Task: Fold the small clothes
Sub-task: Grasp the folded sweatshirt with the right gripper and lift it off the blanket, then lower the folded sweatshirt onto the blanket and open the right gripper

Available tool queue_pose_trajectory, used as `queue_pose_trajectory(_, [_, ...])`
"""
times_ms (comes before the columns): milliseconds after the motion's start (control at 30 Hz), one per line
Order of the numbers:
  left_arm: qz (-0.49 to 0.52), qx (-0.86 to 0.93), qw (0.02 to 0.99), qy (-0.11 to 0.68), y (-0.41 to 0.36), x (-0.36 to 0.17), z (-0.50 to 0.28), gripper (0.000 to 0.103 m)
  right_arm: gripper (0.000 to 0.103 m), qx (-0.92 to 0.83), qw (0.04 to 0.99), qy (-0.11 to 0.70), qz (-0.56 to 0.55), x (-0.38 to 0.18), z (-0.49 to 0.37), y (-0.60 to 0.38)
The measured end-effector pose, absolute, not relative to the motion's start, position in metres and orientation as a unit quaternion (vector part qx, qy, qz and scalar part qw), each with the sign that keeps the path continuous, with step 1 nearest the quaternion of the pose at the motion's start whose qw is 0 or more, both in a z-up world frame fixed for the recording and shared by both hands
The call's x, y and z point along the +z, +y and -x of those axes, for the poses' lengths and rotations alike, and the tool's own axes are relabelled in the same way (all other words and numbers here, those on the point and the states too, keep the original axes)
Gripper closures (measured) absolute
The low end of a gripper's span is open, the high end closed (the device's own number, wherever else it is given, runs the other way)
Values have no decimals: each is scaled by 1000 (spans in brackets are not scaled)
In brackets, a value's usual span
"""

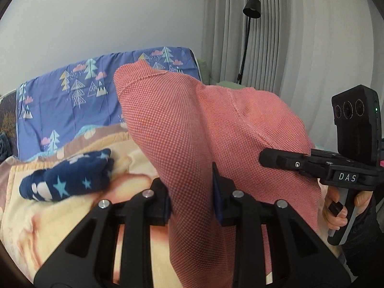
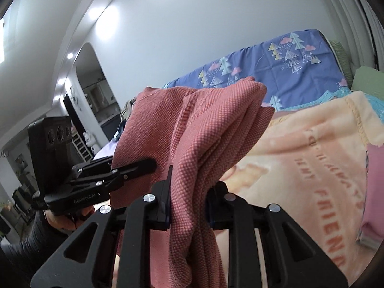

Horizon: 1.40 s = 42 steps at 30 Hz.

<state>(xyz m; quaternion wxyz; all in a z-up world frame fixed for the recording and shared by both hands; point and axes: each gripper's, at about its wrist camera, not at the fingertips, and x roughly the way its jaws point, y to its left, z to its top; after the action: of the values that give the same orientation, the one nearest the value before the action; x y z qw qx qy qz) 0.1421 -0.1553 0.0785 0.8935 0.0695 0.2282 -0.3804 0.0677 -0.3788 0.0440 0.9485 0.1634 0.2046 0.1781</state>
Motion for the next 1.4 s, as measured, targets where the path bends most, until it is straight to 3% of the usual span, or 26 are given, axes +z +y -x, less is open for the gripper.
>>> queue_pose_trajectory(667, [-116, -355, 906, 198, -248, 102, -256, 76, 81, 112, 961, 186, -169, 61, -176, -443])
queue_pose_trajectory(1333, [-131, -301, 910, 252, -280, 18, -363, 76, 82, 85, 947, 250, -184, -14, -299, -457])
queue_pose_trajectory(1400, [-128, -292, 914, 252, -281, 8, -369, 68, 82, 68, 952, 251, -164, -22, -307, -457])
